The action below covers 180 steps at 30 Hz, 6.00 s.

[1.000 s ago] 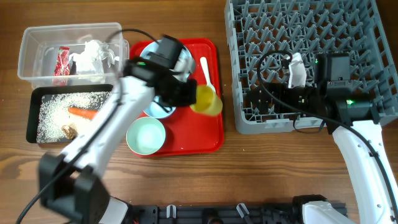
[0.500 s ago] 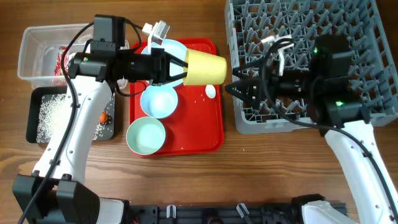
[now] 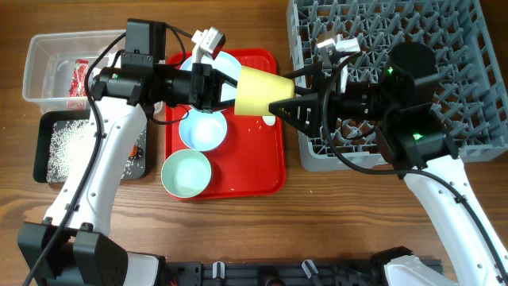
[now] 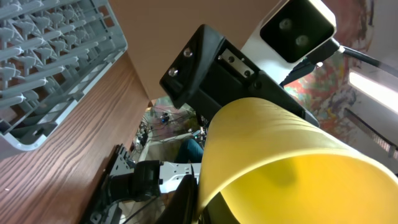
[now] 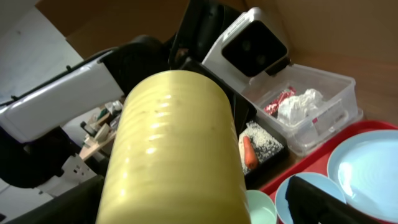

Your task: Sort waste into correct bins and load items into the dishwasher rack

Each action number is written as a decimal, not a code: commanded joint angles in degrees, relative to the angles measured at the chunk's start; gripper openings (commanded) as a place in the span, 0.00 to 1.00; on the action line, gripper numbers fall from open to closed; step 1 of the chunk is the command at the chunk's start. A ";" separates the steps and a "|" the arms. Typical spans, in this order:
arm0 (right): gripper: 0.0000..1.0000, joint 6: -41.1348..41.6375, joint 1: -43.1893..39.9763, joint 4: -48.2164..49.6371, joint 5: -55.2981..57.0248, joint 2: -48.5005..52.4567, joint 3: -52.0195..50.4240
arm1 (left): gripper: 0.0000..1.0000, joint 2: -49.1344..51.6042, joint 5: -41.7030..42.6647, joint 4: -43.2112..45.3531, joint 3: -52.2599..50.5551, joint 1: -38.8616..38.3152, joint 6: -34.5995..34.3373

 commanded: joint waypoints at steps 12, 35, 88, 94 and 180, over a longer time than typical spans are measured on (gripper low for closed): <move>0.48 2.40 0.22 0.48 0.02 0.44 0.13 | 0.19 -0.55 -0.74 0.20 0.59 -0.04 1.42; 0.49 -13.84 -22.16 -35.47 25.62 0.20 2.47 | 0.59 -0.52 -45.48 -8.15 0.59 -0.02 1.40; 0.93 -2.78 4.13 -55.04 48.00 14.69 22.69 | 0.64 2.36 -76.43 -13.18 -8.37 0.15 0.79; 0.85 7.26 15.13 -42.10 48.61 22.43 20.90 | 0.72 2.36 -77.44 -11.21 -6.84 10.40 0.52; 0.05 -62.07 8.79 26.62 116.72 61.20 30.23 | 1.00 1.84 -73.53 -12.37 -5.14 23.58 0.55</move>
